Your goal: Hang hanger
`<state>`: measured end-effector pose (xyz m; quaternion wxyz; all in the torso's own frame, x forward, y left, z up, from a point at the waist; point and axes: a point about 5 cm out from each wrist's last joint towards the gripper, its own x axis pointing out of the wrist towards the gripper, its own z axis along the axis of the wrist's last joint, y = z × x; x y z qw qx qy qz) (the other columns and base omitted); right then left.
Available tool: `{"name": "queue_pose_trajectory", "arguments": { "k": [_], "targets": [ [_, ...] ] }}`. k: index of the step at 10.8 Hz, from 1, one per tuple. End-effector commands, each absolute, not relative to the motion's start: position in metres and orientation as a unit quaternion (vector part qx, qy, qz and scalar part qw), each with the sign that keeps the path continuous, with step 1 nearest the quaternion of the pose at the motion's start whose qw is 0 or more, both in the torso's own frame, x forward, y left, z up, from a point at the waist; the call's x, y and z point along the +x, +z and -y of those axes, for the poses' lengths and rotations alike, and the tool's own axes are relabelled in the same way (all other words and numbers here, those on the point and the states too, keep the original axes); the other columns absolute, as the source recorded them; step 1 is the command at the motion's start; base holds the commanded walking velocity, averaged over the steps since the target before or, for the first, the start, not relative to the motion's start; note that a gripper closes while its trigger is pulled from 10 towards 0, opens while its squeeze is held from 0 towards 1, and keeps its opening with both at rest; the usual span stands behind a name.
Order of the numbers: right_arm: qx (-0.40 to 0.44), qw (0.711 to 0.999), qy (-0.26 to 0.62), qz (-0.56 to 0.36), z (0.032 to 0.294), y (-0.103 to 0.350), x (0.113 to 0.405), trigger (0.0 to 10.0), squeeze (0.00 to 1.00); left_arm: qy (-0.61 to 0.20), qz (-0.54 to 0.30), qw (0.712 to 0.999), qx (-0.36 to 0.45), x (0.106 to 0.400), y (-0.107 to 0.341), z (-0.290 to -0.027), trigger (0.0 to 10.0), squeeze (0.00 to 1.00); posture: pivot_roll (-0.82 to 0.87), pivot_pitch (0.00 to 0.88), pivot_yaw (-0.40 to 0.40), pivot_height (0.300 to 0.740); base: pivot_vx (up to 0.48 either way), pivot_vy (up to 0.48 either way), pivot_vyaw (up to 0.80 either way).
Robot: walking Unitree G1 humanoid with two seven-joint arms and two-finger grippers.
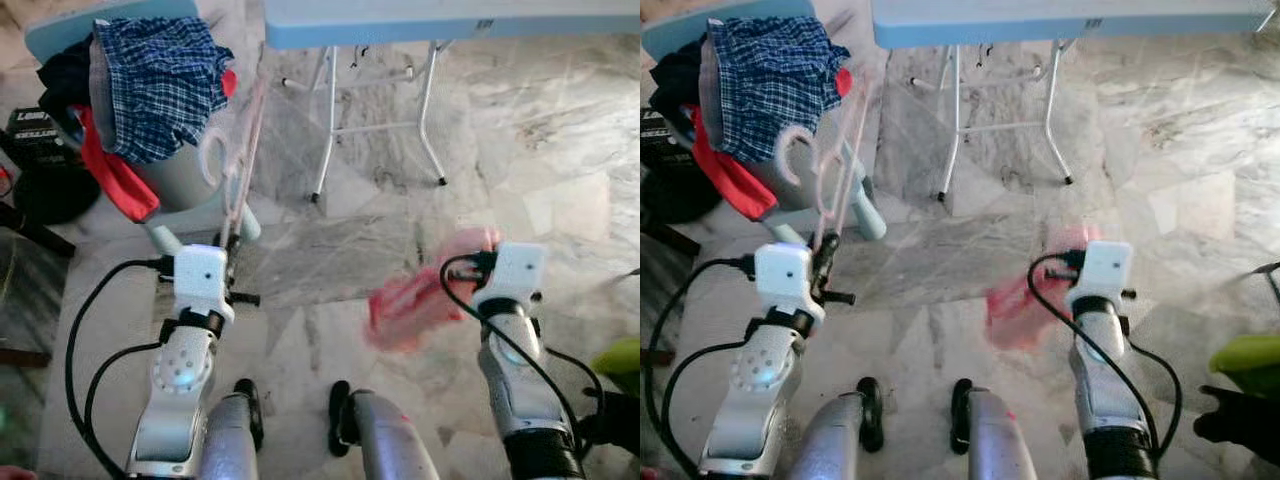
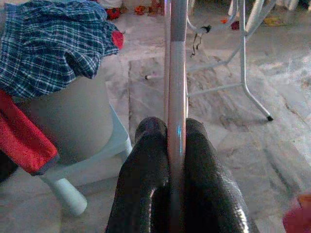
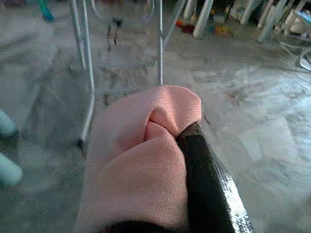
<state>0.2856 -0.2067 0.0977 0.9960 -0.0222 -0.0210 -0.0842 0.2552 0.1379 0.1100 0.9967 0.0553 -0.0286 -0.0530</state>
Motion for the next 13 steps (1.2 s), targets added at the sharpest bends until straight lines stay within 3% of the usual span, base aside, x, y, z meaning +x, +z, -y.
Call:
{"name": "queue_pose_trajectory", "arguments": {
  "k": [1, 3, 5, 7, 10, 13],
  "targets": [
    [-0.009, 0.995, -0.093, 0.021, 0.208, 0.095, 0.283, 10.0, 0.00, -0.050, 0.018, 0.996, 0.065, 0.255, 0.103, -0.141, 10.0, 0.00, 0.04, 0.231, 0.027, 0.740, 0.000, 0.000, 0.00],
    [0.007, 0.990, -0.138, 0.009, 0.208, 0.085, 0.282, 10.0, 0.00, -0.083, 0.012, 0.994, 0.070, 0.273, 0.099, -0.136, 10.0, 0.00, 0.01, 0.149, 0.075, 0.740, 0.000, 0.000, 0.00],
    [0.045, 0.991, -0.123, -0.011, 0.204, 0.069, 0.281, 10.0, 0.00, -0.089, 0.042, 0.992, 0.074, 0.294, 0.110, -0.126, 10.0, 0.00, -0.01, 0.076, 0.081, 0.740, 0.000, 0.000, 0.00],
    [0.013, 0.993, -0.117, -0.013, 0.201, 0.065, 0.288, 10.0, 0.00, -0.090, 0.046, 0.991, 0.083, 0.305, 0.106, -0.121, 10.0, 0.00, -0.03, 0.013, 0.074, 0.740, 0.000, 0.000, 0.00],
    [0.005, 0.994, -0.088, 0.071, 0.205, 0.095, 0.308, 10.0, 0.00, -0.046, 0.091, 0.989, 0.103, 0.320, 0.116, -0.127, 10.0, 0.00, -0.04, 0.000, 0.074, 0.740, 0.000, 0.000, 0.00],
    [-0.024, 0.994, -0.080, 0.074, 0.215, 0.097, 0.310, 10.0, 0.00, -0.045, 0.090, 0.989, 0.105, 0.322, 0.107, -0.125, 10.0, 0.00, -0.04, 0.000, -0.002, 0.740, 0.000, 0.000, 0.00]
  ]
}}
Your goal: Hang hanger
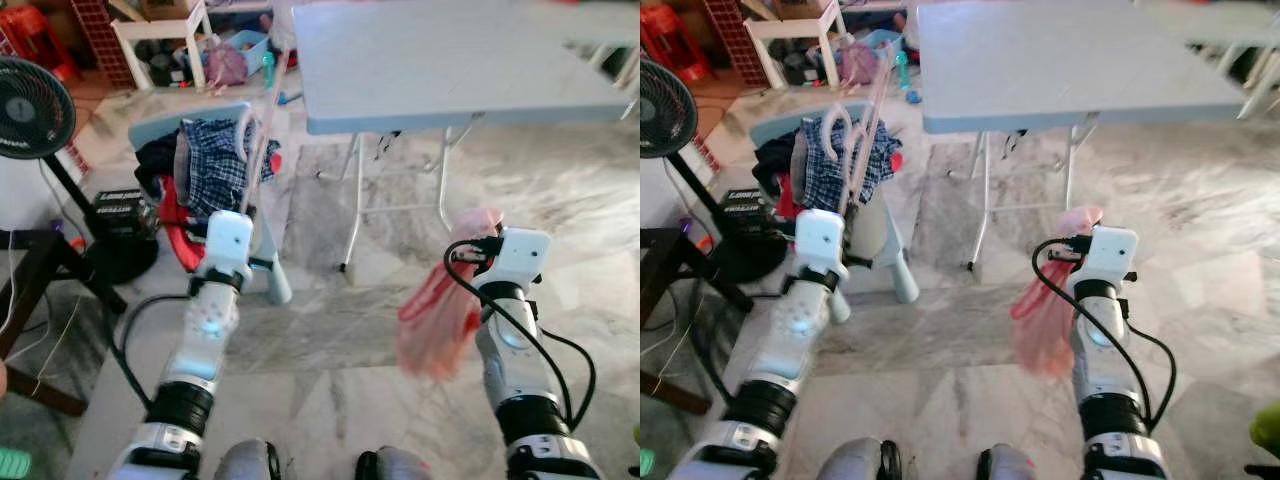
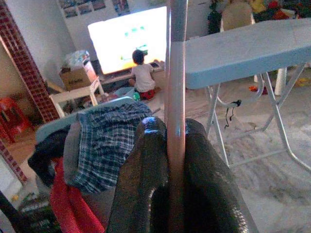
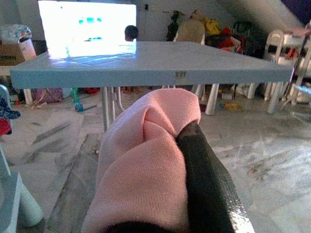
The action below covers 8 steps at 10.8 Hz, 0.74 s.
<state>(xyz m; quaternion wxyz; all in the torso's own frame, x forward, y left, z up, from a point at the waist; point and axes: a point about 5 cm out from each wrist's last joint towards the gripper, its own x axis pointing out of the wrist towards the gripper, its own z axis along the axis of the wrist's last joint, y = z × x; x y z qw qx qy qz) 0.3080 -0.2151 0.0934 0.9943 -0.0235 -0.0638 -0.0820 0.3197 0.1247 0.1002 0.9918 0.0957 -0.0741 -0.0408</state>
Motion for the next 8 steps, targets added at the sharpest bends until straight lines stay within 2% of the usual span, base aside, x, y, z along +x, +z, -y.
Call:
{"name": "queue_pose_trajectory", "arguments": {
  "k": [1, 4, 8],
  "targets": [
    [-0.032, 0.994, -0.076, 0.078, 0.216, 0.101, 0.310, 10.0, 0.00, -0.030, 0.090, 0.991, 0.095, 0.325, 0.108, -0.124, 10.0, 0.00, -0.05, 0.000, -0.030, 0.740, 0.000, 0.000, 0.00],
    [-0.039, 0.991, -0.084, 0.091, 0.221, 0.106, 0.311, 10.0, 0.00, -0.045, 0.092, 0.992, 0.068, 0.321, 0.105, -0.119, 10.0, 0.00, -0.06, 0.031, -0.011, 0.740, 0.000, 0.000, 0.00],
    [-0.037, 0.993, -0.087, 0.073, 0.226, 0.096, 0.301, 10.0, 0.00, -0.032, 0.095, 0.993, 0.064, 0.316, 0.104, -0.129, 10.0, 0.00, -0.05, 0.064, -0.033, 0.740, 0.262, 0.000, 0.00]
  ]
}}
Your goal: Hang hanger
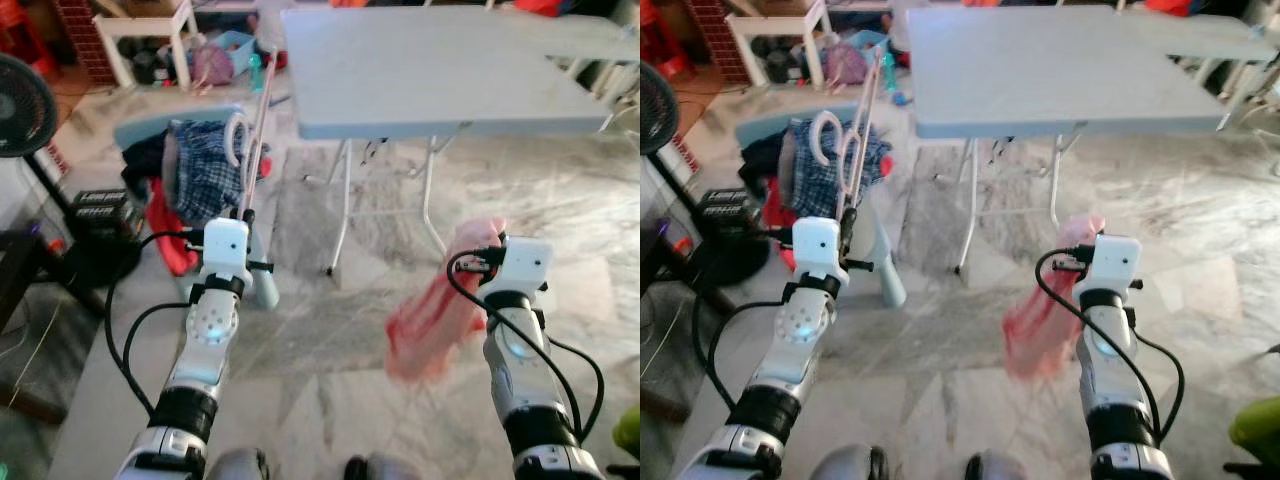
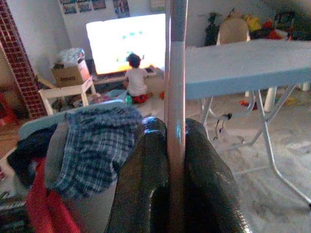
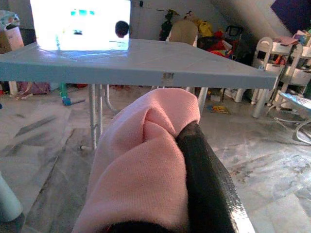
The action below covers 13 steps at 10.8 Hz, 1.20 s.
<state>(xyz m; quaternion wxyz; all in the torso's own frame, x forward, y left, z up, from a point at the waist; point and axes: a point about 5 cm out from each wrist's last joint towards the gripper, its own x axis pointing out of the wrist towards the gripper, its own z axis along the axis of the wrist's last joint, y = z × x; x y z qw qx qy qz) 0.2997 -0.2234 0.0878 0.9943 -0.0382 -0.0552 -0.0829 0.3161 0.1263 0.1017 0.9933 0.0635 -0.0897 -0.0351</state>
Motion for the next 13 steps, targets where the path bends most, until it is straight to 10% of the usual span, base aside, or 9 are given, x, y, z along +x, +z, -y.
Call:
{"name": "queue_pose_trajectory", "arguments": {
  "k": [1, 13],
  "targets": [
    [-0.038, 0.993, -0.080, 0.073, 0.223, 0.096, 0.302, 10.0, 0.00, -0.027, 0.096, 0.993, 0.062, 0.314, 0.104, -0.131, 10.0, 0.00, -0.04, 0.070, -0.037, 0.740, 0.315, 0.000, 0.00],
    [-0.034, 0.997, -0.056, 0.051, 0.219, 0.093, 0.289, 10.0, 0.00, -0.041, 0.081, 0.995, 0.046, 0.291, 0.101, -0.133, 10.0, 0.00, -0.03, 0.158, -0.049, 0.740, 0.426, 0.000, -0.26]
  ]
}}
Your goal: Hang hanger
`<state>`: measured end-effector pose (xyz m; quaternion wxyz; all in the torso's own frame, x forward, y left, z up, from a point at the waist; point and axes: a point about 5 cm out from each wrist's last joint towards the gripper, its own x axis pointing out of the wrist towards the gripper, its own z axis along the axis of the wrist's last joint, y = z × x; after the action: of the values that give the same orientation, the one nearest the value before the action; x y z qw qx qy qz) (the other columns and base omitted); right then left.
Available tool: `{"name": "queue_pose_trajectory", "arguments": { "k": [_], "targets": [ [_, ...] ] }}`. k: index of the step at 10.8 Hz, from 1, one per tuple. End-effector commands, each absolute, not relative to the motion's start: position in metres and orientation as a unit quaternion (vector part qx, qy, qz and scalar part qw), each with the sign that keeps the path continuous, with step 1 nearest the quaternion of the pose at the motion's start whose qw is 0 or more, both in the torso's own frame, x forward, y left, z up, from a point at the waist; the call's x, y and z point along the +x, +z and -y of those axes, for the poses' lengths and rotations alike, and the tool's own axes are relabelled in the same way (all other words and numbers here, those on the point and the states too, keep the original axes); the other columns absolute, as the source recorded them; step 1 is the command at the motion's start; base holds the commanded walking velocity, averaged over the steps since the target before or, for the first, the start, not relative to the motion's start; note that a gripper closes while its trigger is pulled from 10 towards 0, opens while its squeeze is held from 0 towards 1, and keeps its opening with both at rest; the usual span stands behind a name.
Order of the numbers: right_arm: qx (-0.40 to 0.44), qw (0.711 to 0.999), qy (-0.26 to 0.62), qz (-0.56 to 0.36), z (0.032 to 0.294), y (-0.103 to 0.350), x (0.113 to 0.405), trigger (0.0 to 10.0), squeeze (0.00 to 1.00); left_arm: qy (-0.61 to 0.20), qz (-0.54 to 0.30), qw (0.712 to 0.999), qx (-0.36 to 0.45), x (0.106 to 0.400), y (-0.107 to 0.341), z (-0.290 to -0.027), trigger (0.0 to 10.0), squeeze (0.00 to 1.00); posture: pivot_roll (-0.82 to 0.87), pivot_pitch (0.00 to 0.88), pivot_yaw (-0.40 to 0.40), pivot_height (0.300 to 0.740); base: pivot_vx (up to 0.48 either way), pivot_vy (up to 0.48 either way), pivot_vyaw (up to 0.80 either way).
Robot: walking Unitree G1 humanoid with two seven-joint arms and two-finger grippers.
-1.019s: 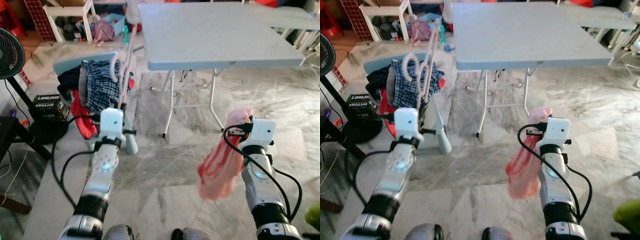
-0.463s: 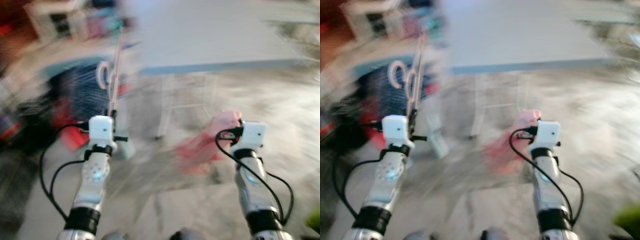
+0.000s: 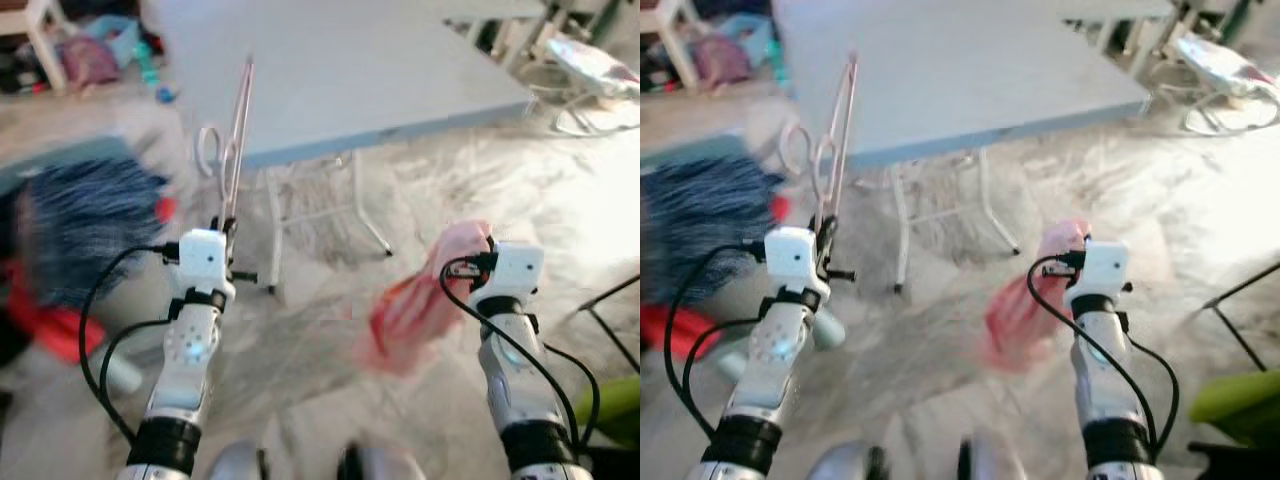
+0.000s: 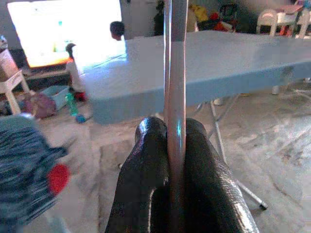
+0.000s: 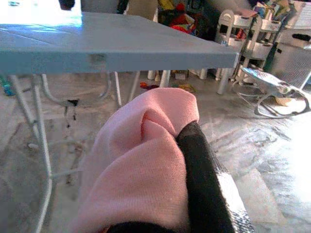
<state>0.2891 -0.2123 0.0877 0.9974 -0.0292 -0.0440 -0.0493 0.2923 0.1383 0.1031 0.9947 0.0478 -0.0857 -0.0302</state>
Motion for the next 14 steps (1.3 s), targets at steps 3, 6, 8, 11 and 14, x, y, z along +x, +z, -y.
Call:
{"name": "queue_pose_trajectory", "arguments": {
  "k": [3, 6, 8, 11, 14],
  "targets": [
    [-0.026, 0.997, -0.051, 0.049, 0.213, 0.091, 0.287, 10.0, 0.00, -0.019, 0.080, 0.995, 0.060, 0.284, 0.102, -0.139, 10.0, 0.00, -0.01, 0.175, -0.044, 0.740, 0.463, 0.000, 0.00],
    [-0.022, 0.997, -0.052, 0.047, 0.210, 0.091, 0.289, 10.0, 0.00, 0.025, 0.062, 0.995, 0.068, 0.286, 0.098, -0.149, 10.0, 0.00, -0.01, 0.159, -0.037, 0.740, 0.249, 0.000, 0.00],
    [-0.025, 0.997, -0.053, 0.050, 0.211, 0.093, 0.290, 10.0, 0.00, 0.015, 0.075, 0.995, 0.065, 0.288, 0.104, -0.146, 10.0, 0.00, -0.01, 0.157, -0.036, 0.740, 0.000, 0.000, 0.00],
    [-0.031, 0.996, -0.031, 0.081, 0.201, 0.107, 0.294, 10.0, 0.00, 0.020, 0.113, 0.992, 0.057, 0.288, 0.124, -0.147, 10.0, 0.00, -0.01, 0.171, -0.039, 0.740, 0.413, 0.000, 0.00],
    [-0.024, 0.991, -0.014, 0.135, 0.192, 0.138, 0.306, 10.0, 0.00, 0.011, 0.140, 0.989, 0.052, 0.288, 0.143, -0.141, 10.0, 0.00, 0.00, 0.188, -0.035, 0.740, 0.467, 0.000, 0.35]
  ]
}}
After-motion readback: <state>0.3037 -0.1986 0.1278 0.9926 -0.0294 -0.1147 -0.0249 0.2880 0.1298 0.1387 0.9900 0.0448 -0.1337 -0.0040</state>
